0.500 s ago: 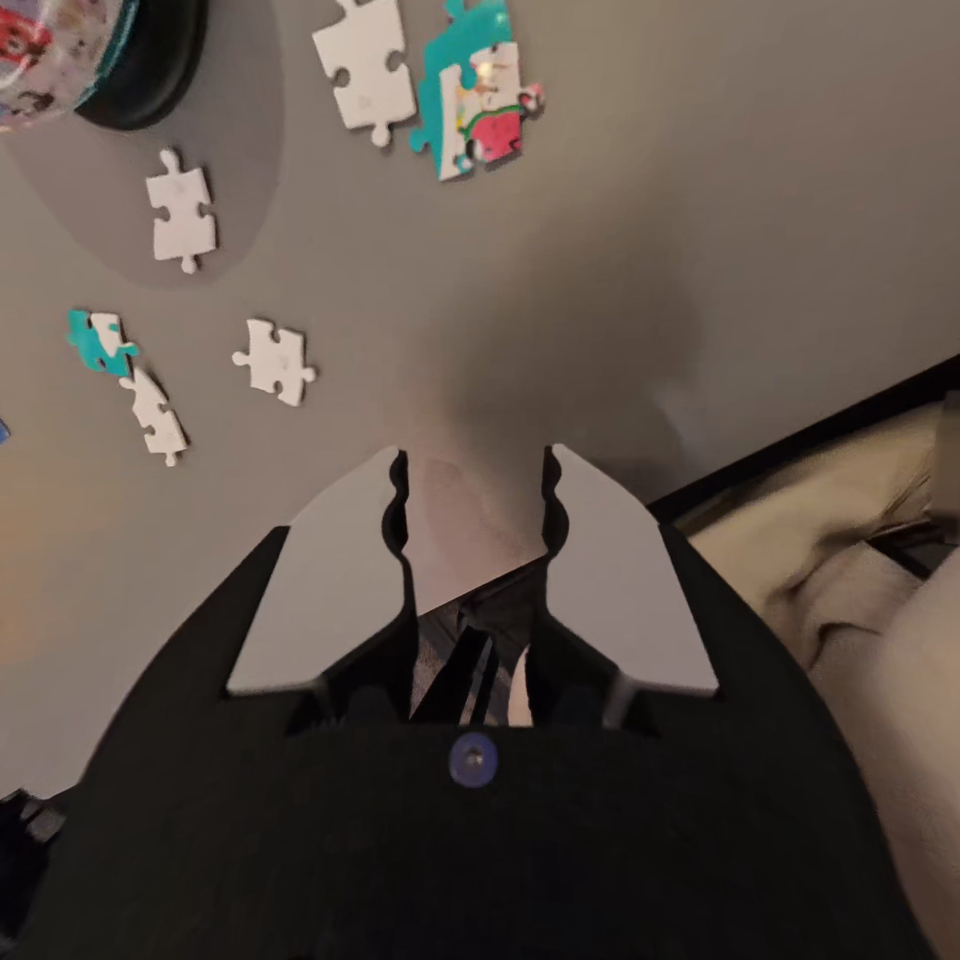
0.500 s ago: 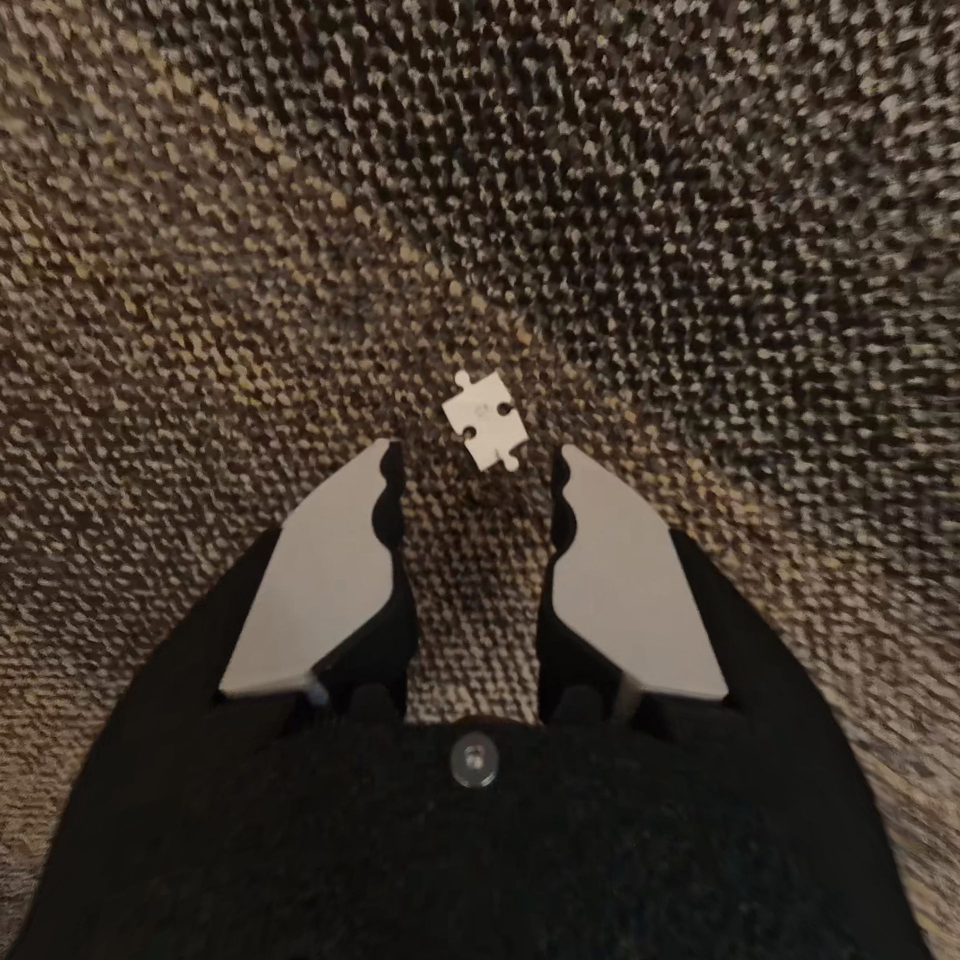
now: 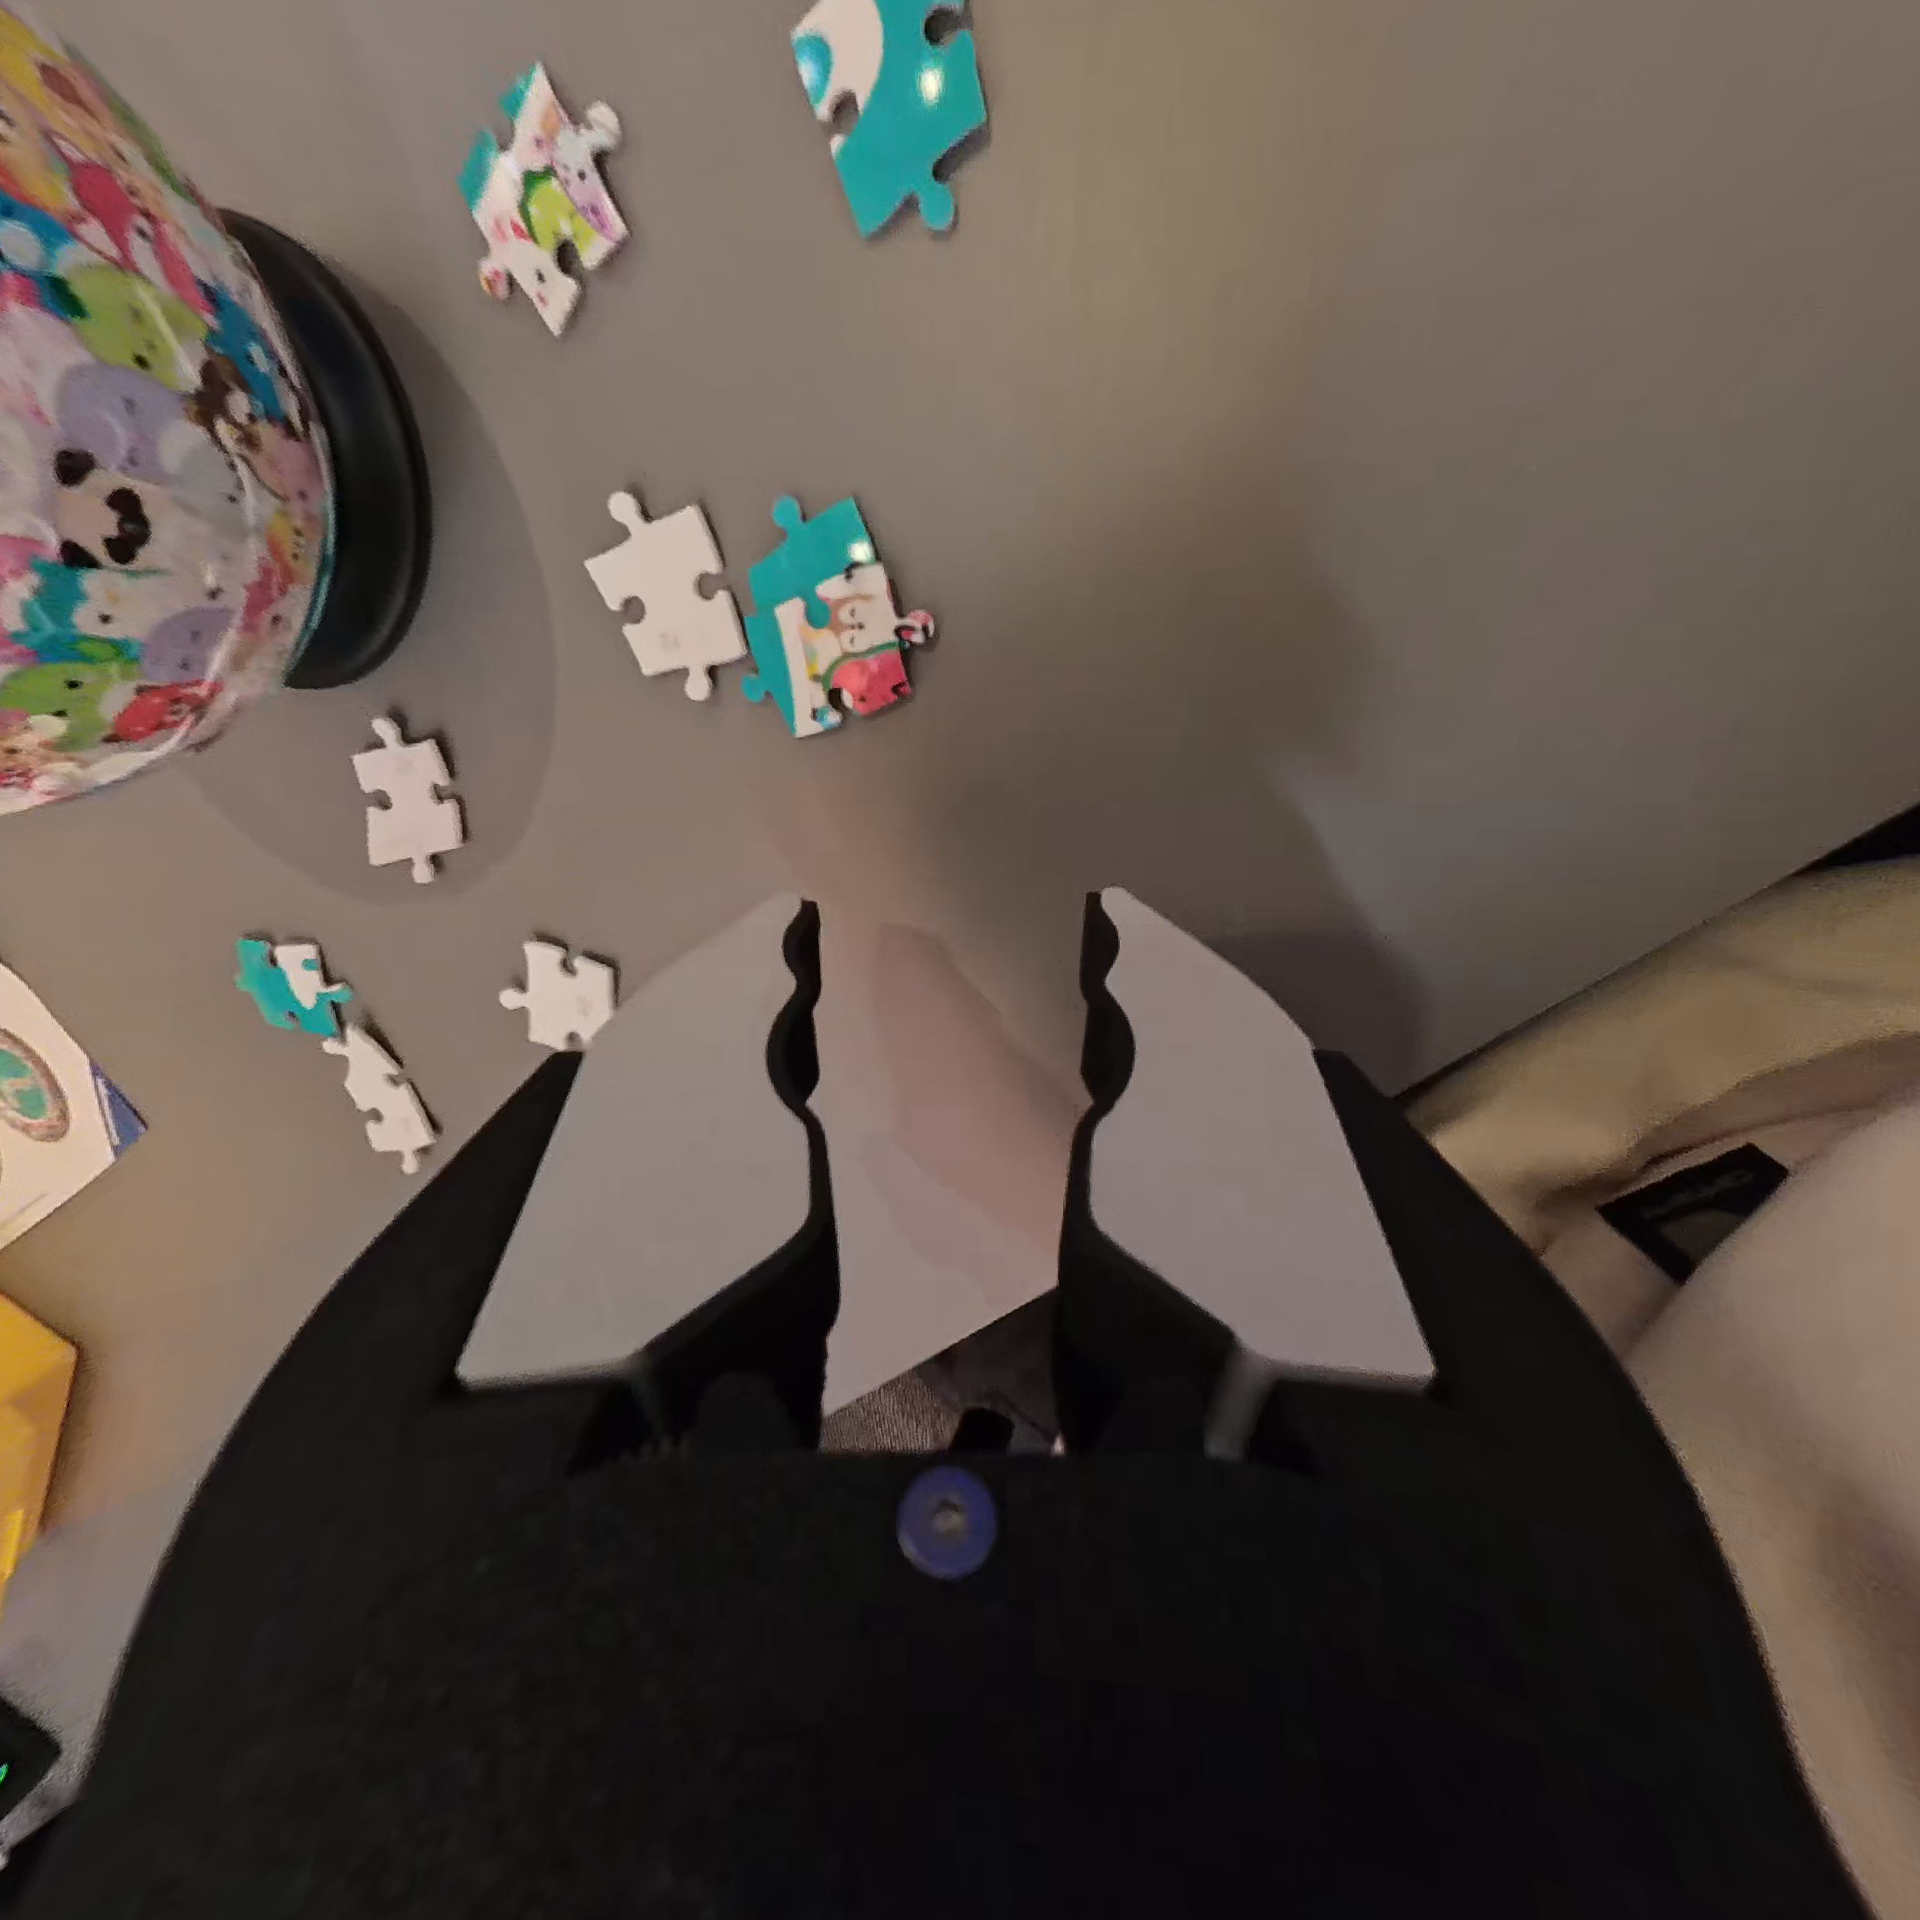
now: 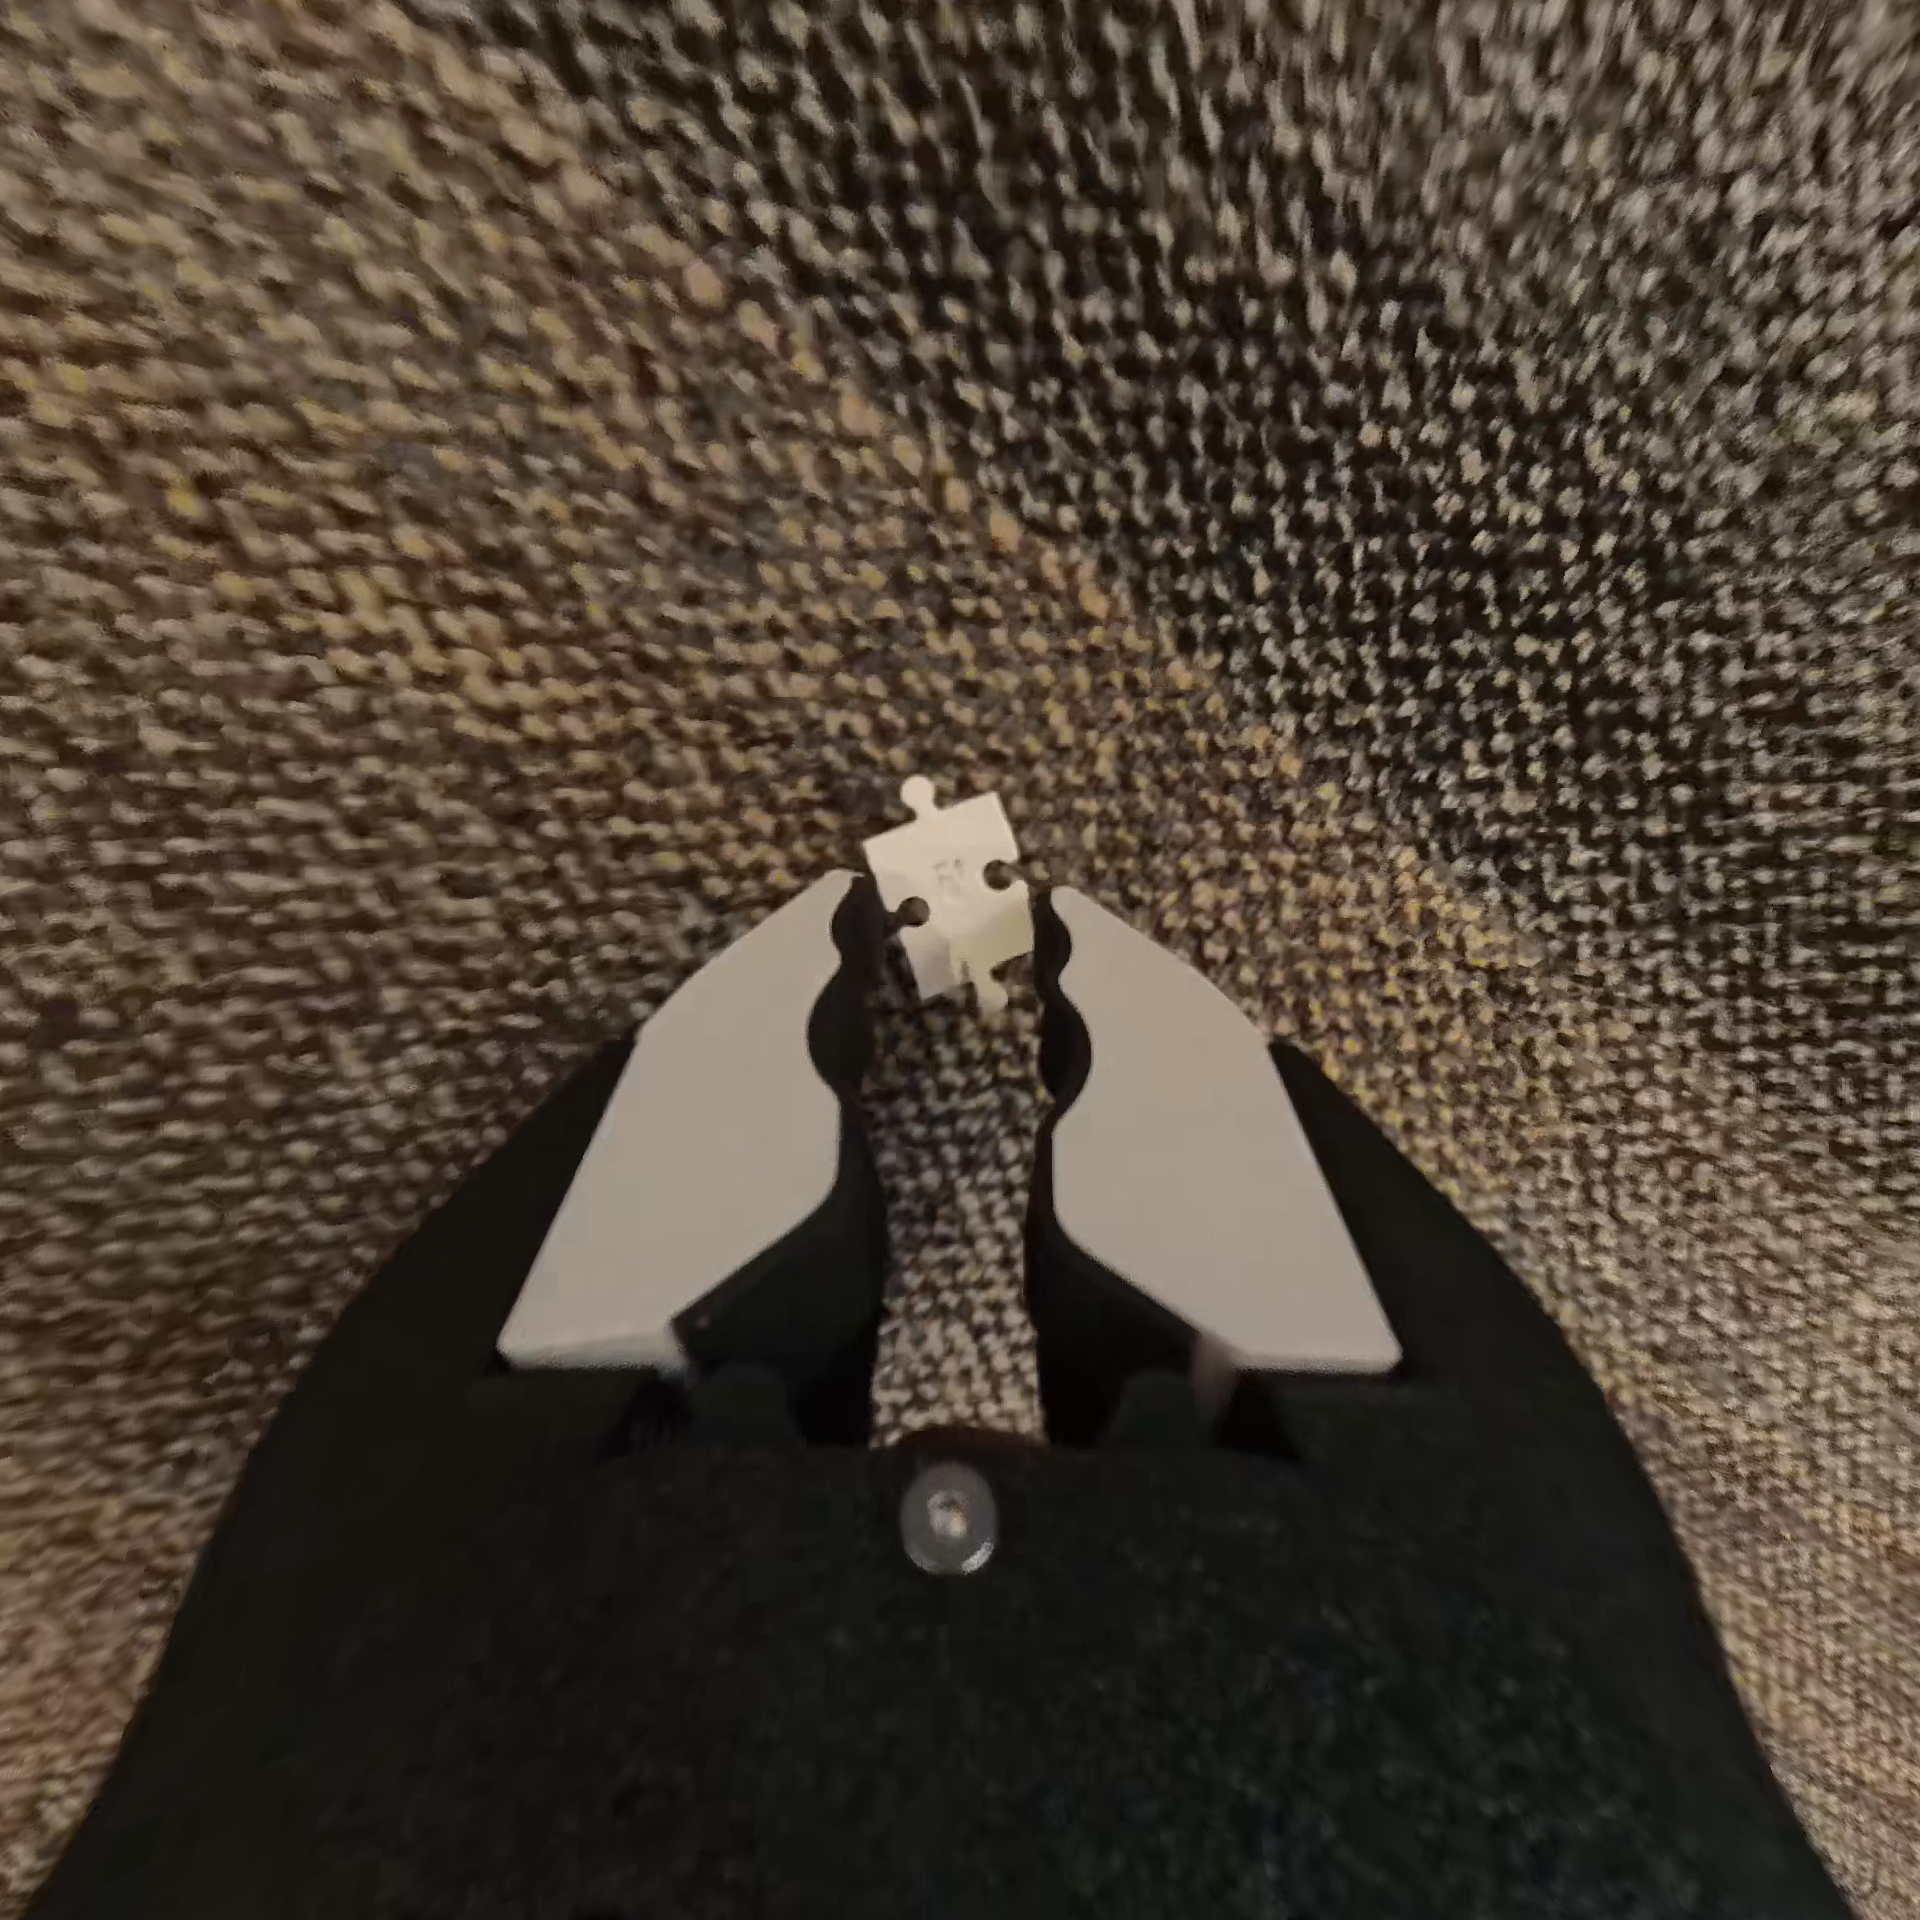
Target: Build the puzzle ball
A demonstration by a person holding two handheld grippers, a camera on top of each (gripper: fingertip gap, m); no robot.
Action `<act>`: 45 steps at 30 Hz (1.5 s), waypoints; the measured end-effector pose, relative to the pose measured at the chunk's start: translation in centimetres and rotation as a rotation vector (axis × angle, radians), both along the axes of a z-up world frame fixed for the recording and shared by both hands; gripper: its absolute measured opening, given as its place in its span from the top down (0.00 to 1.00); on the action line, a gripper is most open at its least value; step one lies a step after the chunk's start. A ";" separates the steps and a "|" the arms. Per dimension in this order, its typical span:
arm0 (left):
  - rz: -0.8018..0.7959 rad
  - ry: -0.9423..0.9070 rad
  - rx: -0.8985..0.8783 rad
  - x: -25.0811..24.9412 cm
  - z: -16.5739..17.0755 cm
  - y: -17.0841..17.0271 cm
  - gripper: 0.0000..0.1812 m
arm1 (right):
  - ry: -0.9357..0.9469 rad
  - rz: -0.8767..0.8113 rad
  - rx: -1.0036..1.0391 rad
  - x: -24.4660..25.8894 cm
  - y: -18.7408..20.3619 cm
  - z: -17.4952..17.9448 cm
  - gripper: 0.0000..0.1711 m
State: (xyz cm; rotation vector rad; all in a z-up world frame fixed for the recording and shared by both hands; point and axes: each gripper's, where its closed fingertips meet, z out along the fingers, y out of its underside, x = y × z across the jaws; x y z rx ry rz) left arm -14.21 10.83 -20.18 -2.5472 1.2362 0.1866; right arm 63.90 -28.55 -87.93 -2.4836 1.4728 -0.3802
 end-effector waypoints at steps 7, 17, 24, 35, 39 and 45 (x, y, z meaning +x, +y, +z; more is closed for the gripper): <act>0.016 -0.194 0.028 -1.4 0.1 -1.5 0.74 | -0.212 0.196 0.043 1.1 8.1 12.1 0.84; 0.037 -0.531 0.175 -8.7 2.6 -1.8 0.75 | -0.651 0.416 0.280 1.3 24.3 44.3 0.84; 0.013 -0.727 0.288 -14.8 5.2 1.1 0.75 | -0.884 1.055 0.856 -25.2 40.1 80.0 0.84; 0.012 -0.944 0.053 -14.1 4.0 4.1 0.73 | -0.181 1.979 0.483 -68.3 42.4 75.9 1.00; -0.059 -0.877 0.047 -12.7 2.8 2.3 0.69 | 0.141 1.925 0.727 -74.2 38.5 74.7 1.00; -0.061 -0.892 0.103 -11.5 2.9 4.1 0.71 | 0.243 1.835 0.891 -77.9 34.9 71.6 1.00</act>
